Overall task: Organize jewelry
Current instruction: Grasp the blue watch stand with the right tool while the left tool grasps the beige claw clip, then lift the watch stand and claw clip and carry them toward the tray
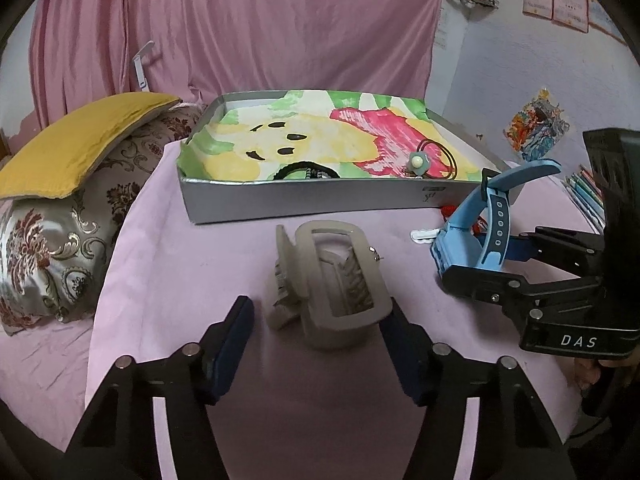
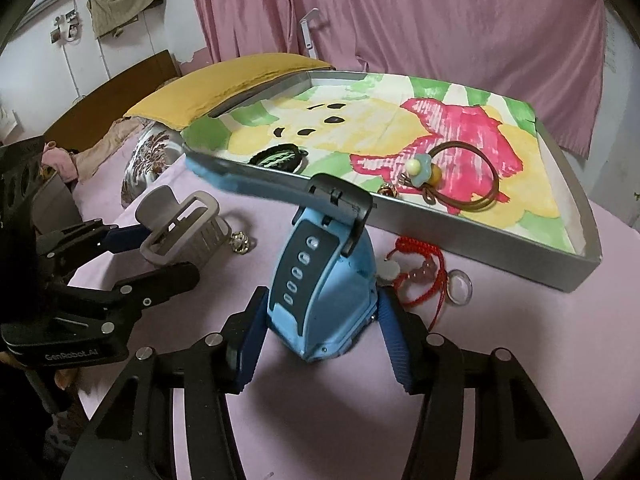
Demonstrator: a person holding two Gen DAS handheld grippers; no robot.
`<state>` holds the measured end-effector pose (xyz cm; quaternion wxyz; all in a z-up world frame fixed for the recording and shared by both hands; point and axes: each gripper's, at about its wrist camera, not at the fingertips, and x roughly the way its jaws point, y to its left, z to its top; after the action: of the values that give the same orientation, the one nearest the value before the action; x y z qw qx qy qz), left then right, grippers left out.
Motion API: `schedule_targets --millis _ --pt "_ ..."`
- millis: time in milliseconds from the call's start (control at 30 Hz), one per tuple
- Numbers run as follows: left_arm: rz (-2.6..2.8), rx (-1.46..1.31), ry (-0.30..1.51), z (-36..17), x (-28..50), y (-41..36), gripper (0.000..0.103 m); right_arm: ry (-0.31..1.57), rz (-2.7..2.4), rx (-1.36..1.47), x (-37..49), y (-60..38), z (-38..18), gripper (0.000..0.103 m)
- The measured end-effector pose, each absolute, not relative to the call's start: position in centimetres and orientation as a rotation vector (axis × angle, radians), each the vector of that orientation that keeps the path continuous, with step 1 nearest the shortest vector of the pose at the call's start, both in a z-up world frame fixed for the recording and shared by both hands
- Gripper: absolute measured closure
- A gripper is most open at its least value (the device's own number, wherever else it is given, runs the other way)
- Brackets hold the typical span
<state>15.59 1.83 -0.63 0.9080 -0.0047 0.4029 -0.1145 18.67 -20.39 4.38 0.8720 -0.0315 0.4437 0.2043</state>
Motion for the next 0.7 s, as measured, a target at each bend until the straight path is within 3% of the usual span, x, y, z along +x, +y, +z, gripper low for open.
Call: schedule_targets --millis 700 --pt "-0.193 -0.048 0.851 -0.4 17.8 1.0 0.049 0.925 0.440 -0.070 18.8 -20.4 4.1 0.054"
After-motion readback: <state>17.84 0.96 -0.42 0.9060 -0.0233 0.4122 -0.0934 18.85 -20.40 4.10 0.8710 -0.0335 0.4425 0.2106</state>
